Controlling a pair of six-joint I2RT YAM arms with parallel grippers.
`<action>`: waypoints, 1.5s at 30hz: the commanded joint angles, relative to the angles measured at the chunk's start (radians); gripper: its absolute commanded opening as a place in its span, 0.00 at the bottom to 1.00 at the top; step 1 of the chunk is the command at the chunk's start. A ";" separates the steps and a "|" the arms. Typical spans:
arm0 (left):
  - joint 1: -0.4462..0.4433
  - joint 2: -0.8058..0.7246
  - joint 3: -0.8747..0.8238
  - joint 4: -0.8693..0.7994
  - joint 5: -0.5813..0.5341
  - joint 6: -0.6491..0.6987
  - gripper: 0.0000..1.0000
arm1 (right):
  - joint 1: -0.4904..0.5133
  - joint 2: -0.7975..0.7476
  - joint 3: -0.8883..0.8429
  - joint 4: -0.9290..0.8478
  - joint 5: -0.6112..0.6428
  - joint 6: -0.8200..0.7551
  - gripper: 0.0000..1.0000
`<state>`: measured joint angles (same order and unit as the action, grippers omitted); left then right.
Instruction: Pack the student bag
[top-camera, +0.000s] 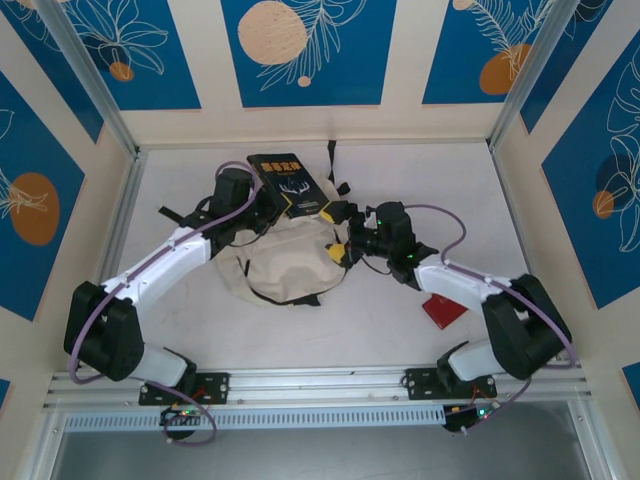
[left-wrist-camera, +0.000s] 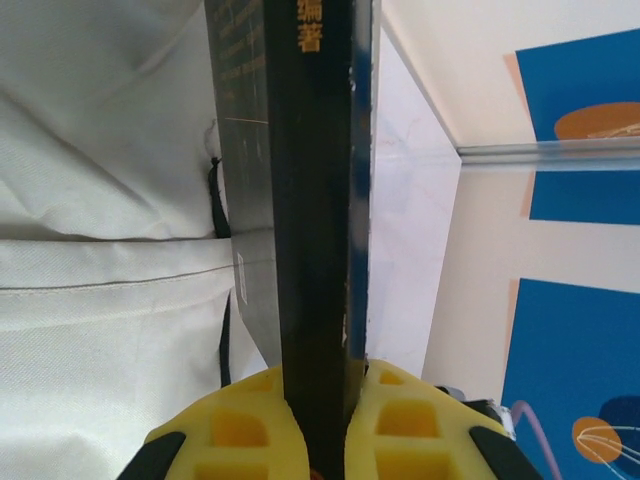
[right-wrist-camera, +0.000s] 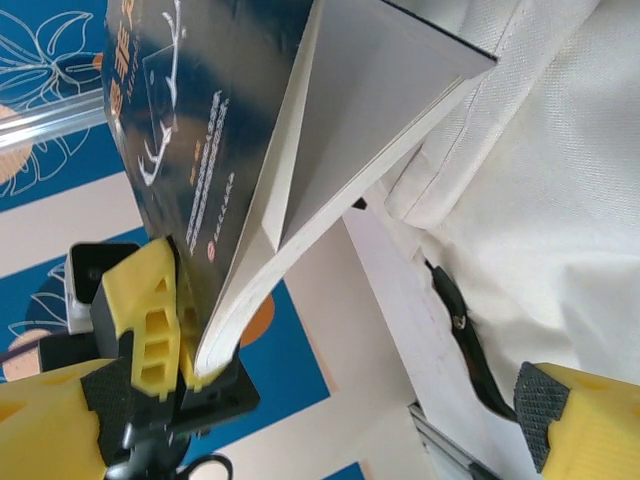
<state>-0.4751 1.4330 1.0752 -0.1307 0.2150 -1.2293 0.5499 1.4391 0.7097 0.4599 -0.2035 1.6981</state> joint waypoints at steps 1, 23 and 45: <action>0.006 -0.020 -0.018 0.097 -0.023 -0.067 0.00 | 0.020 0.088 0.056 0.189 0.034 0.116 1.00; 0.010 -0.034 -0.121 0.041 -0.013 -0.131 0.03 | 0.084 0.332 0.124 0.336 0.170 0.189 0.65; 0.022 -0.113 0.007 -0.339 -0.003 0.495 0.88 | -0.068 -0.189 0.169 -0.373 0.264 -0.422 0.06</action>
<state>-0.4480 1.3327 1.0164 -0.3454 0.2008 -0.9550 0.5140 1.3548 0.8295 0.2138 0.0174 1.4555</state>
